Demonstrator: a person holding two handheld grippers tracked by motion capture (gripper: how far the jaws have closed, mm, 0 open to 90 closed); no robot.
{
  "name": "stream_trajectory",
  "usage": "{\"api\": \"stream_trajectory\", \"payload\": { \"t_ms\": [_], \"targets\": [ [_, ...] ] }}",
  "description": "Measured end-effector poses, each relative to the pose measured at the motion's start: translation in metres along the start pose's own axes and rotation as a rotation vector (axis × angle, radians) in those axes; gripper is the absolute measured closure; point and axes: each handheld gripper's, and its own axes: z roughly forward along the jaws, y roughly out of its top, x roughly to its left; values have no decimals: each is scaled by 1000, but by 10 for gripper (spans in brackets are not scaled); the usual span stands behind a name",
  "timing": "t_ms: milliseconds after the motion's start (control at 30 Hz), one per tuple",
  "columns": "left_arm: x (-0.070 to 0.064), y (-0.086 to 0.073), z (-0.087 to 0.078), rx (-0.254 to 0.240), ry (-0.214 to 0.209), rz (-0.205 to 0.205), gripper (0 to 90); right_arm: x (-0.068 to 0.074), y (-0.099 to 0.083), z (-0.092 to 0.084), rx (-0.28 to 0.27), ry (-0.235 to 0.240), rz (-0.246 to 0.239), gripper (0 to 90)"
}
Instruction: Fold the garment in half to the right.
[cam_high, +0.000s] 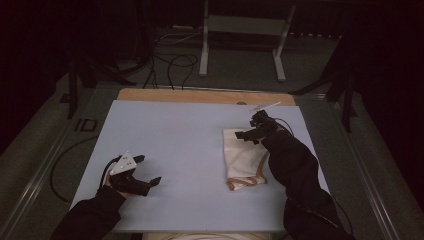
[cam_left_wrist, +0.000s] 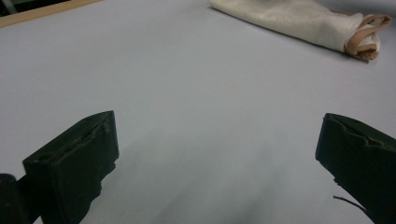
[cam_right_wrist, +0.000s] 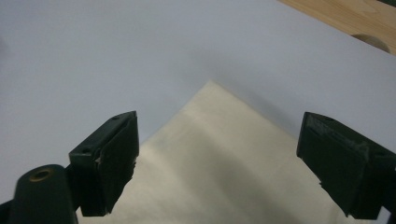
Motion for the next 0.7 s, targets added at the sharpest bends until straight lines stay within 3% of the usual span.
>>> {"api": "stream_trajectory", "payload": {
  "t_ms": [300,500,700],
  "targets": [
    [-1,-2,-5,-2,2,-3,1,14,2,-21,1,32,-32,115],
    [-2,-2,-5,2,1,2,1,28,-7,-37,-61,76,-35,115],
    [-1,-2,-6,2,4,3,1,38,-22,-46,-111,84,-62,109]
  ]
}}
